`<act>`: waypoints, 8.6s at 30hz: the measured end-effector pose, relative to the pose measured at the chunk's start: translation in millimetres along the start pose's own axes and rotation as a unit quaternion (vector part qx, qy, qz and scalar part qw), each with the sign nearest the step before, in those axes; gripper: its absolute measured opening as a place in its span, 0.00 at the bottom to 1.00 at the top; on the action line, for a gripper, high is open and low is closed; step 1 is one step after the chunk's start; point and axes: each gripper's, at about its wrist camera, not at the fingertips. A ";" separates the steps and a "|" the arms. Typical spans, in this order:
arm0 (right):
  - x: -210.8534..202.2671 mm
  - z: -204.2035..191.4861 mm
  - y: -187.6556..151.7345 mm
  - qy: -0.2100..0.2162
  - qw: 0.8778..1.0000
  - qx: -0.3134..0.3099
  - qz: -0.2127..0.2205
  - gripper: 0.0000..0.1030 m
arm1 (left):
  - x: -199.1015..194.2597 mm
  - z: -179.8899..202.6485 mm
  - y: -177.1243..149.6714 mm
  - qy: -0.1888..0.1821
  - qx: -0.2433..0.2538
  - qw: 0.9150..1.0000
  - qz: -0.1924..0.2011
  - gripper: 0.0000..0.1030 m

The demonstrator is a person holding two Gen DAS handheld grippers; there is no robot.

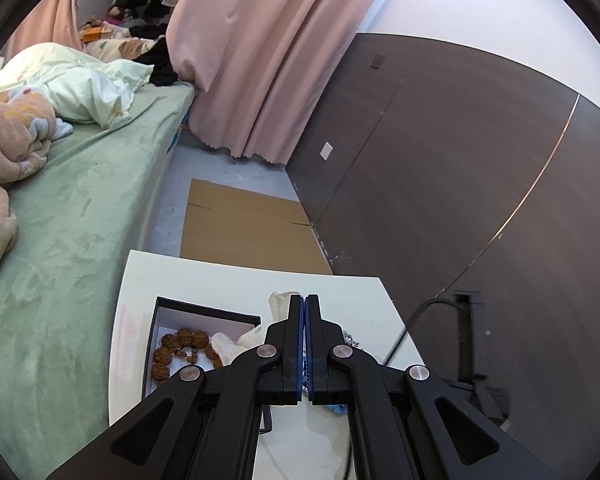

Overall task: Organize jewelry
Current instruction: 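Carry the white pouch into the black box and release it, then grasp the grey bead bracelet with the right gripper, then drop the grey bead bracelet into the black box with the right gripper, then move both grippers back toward the remaining jewelry pile, then lower the left gripper onto the red string bracelet and close on it, then grasp the blue braided bracelet with the right gripper, then carry both held bracelets into the black box and open both grippers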

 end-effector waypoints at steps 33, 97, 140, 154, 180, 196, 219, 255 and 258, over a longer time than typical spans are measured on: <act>-31.6 -77.9 -12.2 0.235 0.969 -0.011 0.074 0.11 | 9.2 -59.0 4.5 0.028 -0.087 0.994 -0.058 0.74; -111.7 51.2 -33.2 0.217 0.952 0.142 0.161 0.88 | 31.6 32.9 -38.7 -0.003 0.009 1.000 -0.023 0.99; -109.8 117.4 -42.4 0.148 0.960 0.213 0.106 0.95 | 139.9 59.7 -96.8 0.056 0.037 0.970 -0.233 0.29; -98.0 107.3 -39.7 0.128 0.970 0.191 0.086 0.89 | 133.4 66.4 -92.8 0.060 0.064 0.973 -0.214 0.07; -35.9 65.7 -39.5 0.094 0.985 0.144 0.002 0.72 | 74.4 46.1 -35.6 -0.017 0.014 0.991 -0.133 0.07; 15.3 44.9 -56.3 0.079 0.985 0.133 -0.072 0.15 | 50.1 20.6 -25.2 -0.016 -0.011 0.994 -0.110 0.07; -51.5 -11.1 -46.1 0.203 0.973 0.070 0.083 0.14 | 6.8 -30.4 -14.8 0.012 -0.064 0.996 -0.062 0.07; 14.6 -80.0 -32.5 0.190 0.982 0.016 0.006 0.72 | -8.6 -93.7 8.4 0.020 -0.163 0.986 -0.025 0.85; 4.1 -69.2 -35.2 0.183 0.983 0.020 0.014 0.72 | -6.3 -87.8 7.5 0.020 -0.156 0.987 -0.026 0.85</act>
Point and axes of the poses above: each gripper's, at about its wrist camera, not at the fingertips, and x roughly the way its jaws point, z to its right, y to its top, and after that the axes turned 2 degrees about -x, right-handed
